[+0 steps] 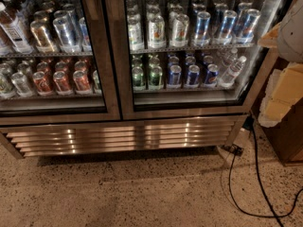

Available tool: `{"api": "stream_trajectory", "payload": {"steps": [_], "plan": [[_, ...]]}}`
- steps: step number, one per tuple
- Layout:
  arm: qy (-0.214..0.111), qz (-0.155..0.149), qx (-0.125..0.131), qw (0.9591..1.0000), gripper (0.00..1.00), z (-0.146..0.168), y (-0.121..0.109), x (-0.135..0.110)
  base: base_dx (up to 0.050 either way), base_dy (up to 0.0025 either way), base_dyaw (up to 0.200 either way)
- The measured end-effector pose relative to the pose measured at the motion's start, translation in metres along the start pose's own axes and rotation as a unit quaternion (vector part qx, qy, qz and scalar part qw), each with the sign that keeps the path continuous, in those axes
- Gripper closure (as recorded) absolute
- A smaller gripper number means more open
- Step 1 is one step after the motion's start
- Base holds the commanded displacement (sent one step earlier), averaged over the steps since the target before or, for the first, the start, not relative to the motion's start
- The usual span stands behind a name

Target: Open left fridge door

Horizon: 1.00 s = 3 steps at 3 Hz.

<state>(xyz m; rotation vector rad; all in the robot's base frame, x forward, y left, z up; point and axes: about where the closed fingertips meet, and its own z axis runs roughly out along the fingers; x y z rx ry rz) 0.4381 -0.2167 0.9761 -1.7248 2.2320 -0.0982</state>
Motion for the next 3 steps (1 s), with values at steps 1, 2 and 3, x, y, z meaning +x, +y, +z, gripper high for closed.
{"api": "stream_trajectory", "payload": {"steps": [1, 2, 3], "plan": [[0.000, 0.000, 0.000, 1.0000, 0.00, 0.0000, 0.0000, 0.0000, 0.044, 0.00204, 0.092], [0.000, 0.000, 0.000, 1.0000, 0.00, 0.0000, 0.0000, 0.0000, 0.026, -0.00229, -0.169], [0.000, 0.000, 0.000, 1.0000, 0.00, 0.0000, -0.0001, 0.0000, 0.000, 0.00000, 0.000]]}}
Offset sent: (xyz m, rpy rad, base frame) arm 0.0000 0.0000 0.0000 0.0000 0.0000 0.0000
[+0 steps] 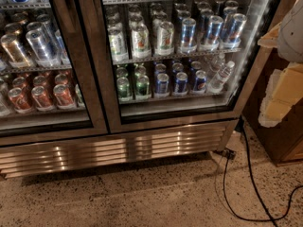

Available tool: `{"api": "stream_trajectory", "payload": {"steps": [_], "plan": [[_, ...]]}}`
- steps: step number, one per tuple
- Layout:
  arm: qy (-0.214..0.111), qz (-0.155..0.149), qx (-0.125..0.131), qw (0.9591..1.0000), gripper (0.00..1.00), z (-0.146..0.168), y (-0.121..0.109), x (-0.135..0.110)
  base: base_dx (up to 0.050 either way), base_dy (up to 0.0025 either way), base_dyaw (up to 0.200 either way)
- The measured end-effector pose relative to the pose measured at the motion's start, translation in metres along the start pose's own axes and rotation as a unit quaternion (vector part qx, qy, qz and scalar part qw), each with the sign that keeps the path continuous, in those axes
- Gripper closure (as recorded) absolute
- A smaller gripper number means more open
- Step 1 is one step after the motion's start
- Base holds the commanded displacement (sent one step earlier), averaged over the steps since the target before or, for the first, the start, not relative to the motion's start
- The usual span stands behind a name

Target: Open left fridge door

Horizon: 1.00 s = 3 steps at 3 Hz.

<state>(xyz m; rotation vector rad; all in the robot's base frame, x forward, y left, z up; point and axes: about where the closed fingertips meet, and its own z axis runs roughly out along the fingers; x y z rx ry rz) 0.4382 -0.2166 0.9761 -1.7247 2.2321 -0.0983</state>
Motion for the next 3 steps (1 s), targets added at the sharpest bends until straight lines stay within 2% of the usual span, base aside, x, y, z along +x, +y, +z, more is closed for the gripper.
{"api": "stream_trajectory", "payload": {"steps": [1, 2, 3], "plan": [[0.016, 0.011, -0.012, 0.9997, 0.00, 0.014, -0.010, -0.005, 0.000, 0.00000, 0.000], [-0.020, -0.013, -0.068, 0.9974, 0.00, 0.064, -0.009, -0.041, 0.000, 0.00000, 0.000], [-0.131, -0.051, -0.144, 0.9795, 0.00, 0.108, 0.002, -0.085, 0.000, 0.00000, 0.000]]}}
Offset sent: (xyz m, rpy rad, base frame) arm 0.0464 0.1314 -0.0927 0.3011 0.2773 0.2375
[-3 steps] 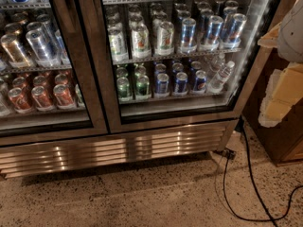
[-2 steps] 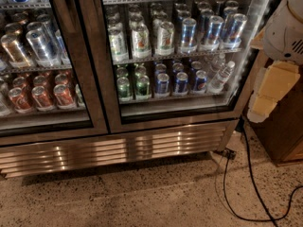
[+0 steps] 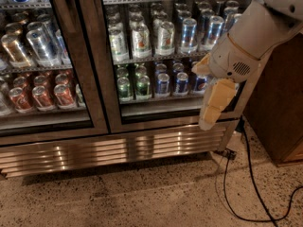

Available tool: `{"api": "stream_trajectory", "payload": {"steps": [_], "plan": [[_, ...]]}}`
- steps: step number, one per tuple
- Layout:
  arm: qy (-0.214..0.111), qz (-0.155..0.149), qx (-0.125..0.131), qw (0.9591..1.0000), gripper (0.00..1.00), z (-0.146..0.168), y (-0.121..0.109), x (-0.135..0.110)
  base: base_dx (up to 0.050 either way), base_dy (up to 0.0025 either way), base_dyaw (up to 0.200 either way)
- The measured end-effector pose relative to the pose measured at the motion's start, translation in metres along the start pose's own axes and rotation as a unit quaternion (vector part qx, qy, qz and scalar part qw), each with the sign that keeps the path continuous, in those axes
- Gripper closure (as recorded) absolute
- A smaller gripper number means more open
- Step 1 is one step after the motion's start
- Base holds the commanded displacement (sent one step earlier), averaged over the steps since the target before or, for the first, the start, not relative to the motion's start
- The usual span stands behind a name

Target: Open left fridge door

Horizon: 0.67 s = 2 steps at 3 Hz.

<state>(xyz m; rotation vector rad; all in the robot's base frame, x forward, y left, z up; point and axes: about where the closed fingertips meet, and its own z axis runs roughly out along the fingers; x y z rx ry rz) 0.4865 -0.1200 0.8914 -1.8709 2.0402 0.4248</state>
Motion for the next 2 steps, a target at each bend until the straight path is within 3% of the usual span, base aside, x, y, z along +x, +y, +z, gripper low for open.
{"api": "stream_trajectory", "payload": {"steps": [1, 2], "plan": [[-0.132, -0.040, -0.053, 0.9891, 0.00, 0.025, 0.001, -0.025, 0.000, 0.00000, 0.000], [-0.176, -0.042, -0.074, 0.9808, 0.00, 0.026, 0.008, -0.045, 0.000, 0.00000, 0.000]]}}
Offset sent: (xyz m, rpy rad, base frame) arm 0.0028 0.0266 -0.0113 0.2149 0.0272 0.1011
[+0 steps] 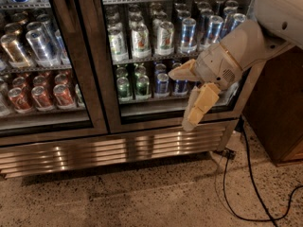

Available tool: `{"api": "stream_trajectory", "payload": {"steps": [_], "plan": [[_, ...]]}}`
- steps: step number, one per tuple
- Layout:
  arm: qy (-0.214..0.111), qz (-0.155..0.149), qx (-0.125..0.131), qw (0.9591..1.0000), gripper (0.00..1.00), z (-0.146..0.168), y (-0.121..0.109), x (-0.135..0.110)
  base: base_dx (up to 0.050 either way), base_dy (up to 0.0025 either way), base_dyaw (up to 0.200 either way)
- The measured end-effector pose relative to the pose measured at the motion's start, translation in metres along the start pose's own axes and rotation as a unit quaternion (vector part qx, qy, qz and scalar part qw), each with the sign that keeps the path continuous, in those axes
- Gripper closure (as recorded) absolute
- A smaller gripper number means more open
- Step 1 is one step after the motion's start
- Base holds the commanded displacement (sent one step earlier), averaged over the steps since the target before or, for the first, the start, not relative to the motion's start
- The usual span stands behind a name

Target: Open left fridge door

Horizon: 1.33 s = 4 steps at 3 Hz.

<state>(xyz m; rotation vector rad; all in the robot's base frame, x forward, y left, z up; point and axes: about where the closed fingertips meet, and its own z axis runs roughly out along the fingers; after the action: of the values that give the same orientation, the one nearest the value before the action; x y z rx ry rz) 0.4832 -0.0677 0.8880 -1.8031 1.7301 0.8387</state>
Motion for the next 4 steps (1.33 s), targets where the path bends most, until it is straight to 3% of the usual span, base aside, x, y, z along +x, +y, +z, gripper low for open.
{"api": "stream_trajectory", "payload": {"steps": [1, 2, 3, 4], "plan": [[0.000, 0.000, 0.000, 1.0000, 0.00, 0.000, 0.000, 0.000, 0.000, 0.00000, 0.000], [-0.070, -0.017, -0.045, 0.9964, 0.00, 0.012, 0.002, -0.007, 0.000, 0.00000, 0.000], [-0.202, -0.050, -0.128, 0.9696, 0.00, 0.024, 0.005, -0.018, 0.000, 0.00000, 0.000], [-0.269, -0.034, -0.161, 0.9489, 0.00, 0.033, -0.002, -0.013, 0.000, 0.00000, 0.000]]}}
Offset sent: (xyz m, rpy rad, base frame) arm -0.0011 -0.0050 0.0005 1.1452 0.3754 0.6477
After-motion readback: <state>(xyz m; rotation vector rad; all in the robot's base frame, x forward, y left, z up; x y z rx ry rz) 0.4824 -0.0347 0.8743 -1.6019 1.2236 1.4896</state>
